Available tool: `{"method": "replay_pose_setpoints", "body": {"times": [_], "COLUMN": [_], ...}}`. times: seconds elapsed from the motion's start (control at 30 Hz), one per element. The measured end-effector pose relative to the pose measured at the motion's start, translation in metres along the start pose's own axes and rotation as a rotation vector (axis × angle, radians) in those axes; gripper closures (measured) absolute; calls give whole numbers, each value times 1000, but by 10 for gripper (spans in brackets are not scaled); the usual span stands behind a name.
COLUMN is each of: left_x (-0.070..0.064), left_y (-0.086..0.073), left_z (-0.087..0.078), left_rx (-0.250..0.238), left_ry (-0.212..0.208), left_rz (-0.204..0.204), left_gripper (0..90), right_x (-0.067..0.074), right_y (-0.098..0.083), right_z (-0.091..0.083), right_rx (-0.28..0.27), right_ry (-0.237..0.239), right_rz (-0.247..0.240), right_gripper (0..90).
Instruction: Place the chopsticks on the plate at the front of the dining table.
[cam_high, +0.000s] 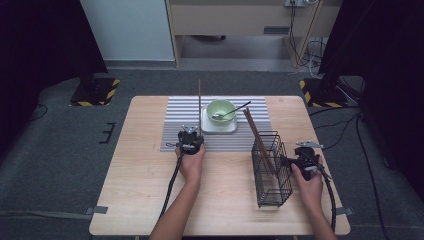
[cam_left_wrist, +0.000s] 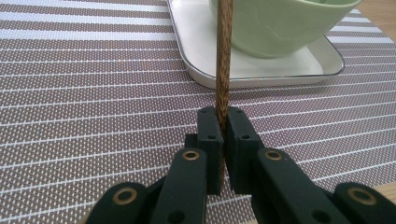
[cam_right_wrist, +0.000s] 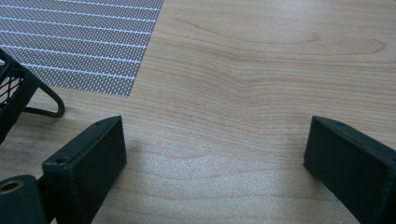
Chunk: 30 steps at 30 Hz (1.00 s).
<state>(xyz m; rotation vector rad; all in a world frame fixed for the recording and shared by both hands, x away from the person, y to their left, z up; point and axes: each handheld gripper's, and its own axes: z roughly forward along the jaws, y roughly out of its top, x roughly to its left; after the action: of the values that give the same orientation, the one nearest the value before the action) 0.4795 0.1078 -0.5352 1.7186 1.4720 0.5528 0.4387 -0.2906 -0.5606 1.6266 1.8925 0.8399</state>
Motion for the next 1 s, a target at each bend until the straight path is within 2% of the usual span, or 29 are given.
{"method": "replay_pose_setpoints", "body": {"times": [0.43,0.53,0.67,0.87,1.0], "left_x": [2,5,6,6,7], "left_y": [1,1,0,0,0], "left_z": [-1,1,1,2,3], "left_rx": [-4,-2,3,8,15], "left_ry": [4,-2,11,8,9], "left_rz": [2,-21,-16,-18,-35], "left_gripper": [852,853,853,853,853], "right_x": [0,0,0,0,0], "right_y": [0,0,0,0,0], "right_z": [0,0,0,0,0], "right_rx": [0,0,0,0,0], "right_ry": [0,1,2,2,2], "right_rz": [0,1,-2,-3,-2], "right_gripper": [58,59,58,58,58]}}
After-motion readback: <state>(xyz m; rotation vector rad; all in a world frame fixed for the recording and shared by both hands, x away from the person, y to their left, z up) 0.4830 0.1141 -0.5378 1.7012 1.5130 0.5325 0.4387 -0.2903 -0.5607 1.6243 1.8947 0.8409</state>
